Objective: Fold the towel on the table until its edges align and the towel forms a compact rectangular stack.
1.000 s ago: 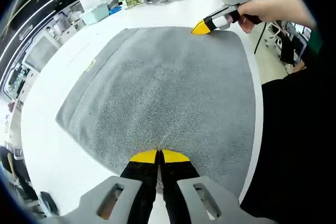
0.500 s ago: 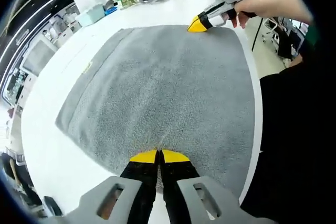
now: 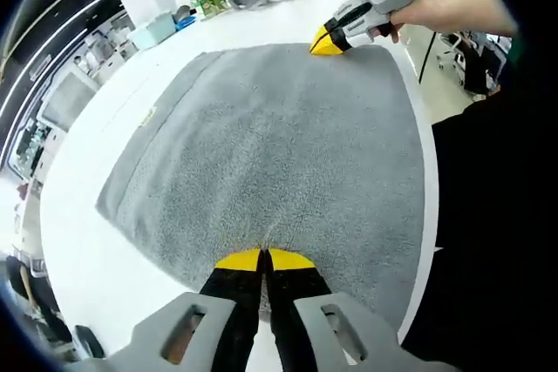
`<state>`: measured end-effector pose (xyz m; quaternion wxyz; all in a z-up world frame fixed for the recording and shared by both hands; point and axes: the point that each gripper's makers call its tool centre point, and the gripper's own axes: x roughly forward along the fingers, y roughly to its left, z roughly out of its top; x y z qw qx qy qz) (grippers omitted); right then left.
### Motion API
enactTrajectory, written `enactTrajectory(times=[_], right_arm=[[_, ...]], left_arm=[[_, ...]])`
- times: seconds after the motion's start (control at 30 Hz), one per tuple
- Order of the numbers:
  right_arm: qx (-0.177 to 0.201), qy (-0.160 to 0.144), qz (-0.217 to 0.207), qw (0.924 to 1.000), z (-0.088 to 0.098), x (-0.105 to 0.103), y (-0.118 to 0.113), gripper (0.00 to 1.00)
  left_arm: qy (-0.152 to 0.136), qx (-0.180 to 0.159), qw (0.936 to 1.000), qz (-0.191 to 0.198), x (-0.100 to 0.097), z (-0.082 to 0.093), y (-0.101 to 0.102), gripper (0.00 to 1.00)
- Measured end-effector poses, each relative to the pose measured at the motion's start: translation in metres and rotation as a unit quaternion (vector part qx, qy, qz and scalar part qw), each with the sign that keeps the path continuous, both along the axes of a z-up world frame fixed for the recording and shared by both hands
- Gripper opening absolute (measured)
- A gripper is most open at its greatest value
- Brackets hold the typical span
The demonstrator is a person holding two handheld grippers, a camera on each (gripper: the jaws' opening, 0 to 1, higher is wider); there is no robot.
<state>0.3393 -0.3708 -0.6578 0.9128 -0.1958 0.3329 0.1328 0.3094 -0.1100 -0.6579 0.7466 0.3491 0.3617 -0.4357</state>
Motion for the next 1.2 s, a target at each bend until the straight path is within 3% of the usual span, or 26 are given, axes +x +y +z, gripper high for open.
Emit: enactTrajectory(times=[0.1,0.13,0.2,0.3,0.4,0.47,0.63,0.73,0.77,0.8,0.93,1.0,1.1,1.2], right_arm=[[0.019,0.019,0.018,0.9995,0.001,0.001,0.0,0.0],[0.018,0.031,0.044,0.9984,0.001,0.002,0.002,0.0],[0.051,-0.02,0.04,0.9977,0.021,0.017,0.004,0.0],[0.097,-0.077,-0.01,0.9923,0.057,0.024,-0.007,0.0],[0.103,-0.087,-0.019,0.9907,0.064,0.012,-0.012,0.05],[0.091,-0.097,-0.014,0.991,0.064,0.003,-0.014,0.12],[0.081,-0.075,0.007,0.9939,0.048,-0.037,-0.012,0.14],[0.097,-0.083,-0.009,0.9918,0.044,-0.055,-0.013,0.19],[0.12,-0.085,-0.018,0.9889,0.043,-0.06,-0.011,0.18],[0.14,-0.068,-0.025,0.9874,0.039,-0.066,-0.008,0.18],[0.099,-0.07,-0.03,0.9922,0.038,-0.077,-0.019,0.21],[0.102,-0.051,-0.034,0.9928,0.035,-0.084,-0.023,0.2],[0.127,-0.003,-0.082,0.9885,0.025,-0.102,-0.034,0.18],[0.142,0.007,-0.098,0.9849,0.022,-0.112,-0.041,0.17]], left_arm=[[0.003,-0.008,1.0,0.005,0.001,0.0,0.001,0.02],[0.006,-0.012,0.9999,0.006,0.001,0.0,0.001,0.02],[0.01,-0.017,0.9998,0.007,0.001,0.0,0.001,0.02],[0.017,-0.025,0.9995,0.01,0.002,0.0,0.001,0.02],[0.017,-0.031,0.9992,0.016,0.001,0.0,0.001,0.02],[-0.006,-0.027,0.9996,-0.006,0.001,0.001,0.0,0.02],[-0.032,-0.047,0.9984,-0.003,-0.002,0.001,0.001,0.02],[-0.033,-0.054,0.998,0.006,0.0,0.001,0.001,0.02],[-0.029,-0.062,0.9974,0.022,0.0,0.001,0.001,0.02],[-0.025,-0.069,0.9969,0.028,0.0,0.001,0.001,0.02],[-0.028,-0.092,0.995,0.026,0.0,0.002,0.003,0.02],[-0.024,-0.102,0.9939,0.032,0.001,0.003,0.003,0.02],[0.008,-0.123,0.9902,0.065,0.002,0.003,0.003,0.02],[0.014,-0.128,0.9895,0.065,0.003,0.003,0.003,0.02]])
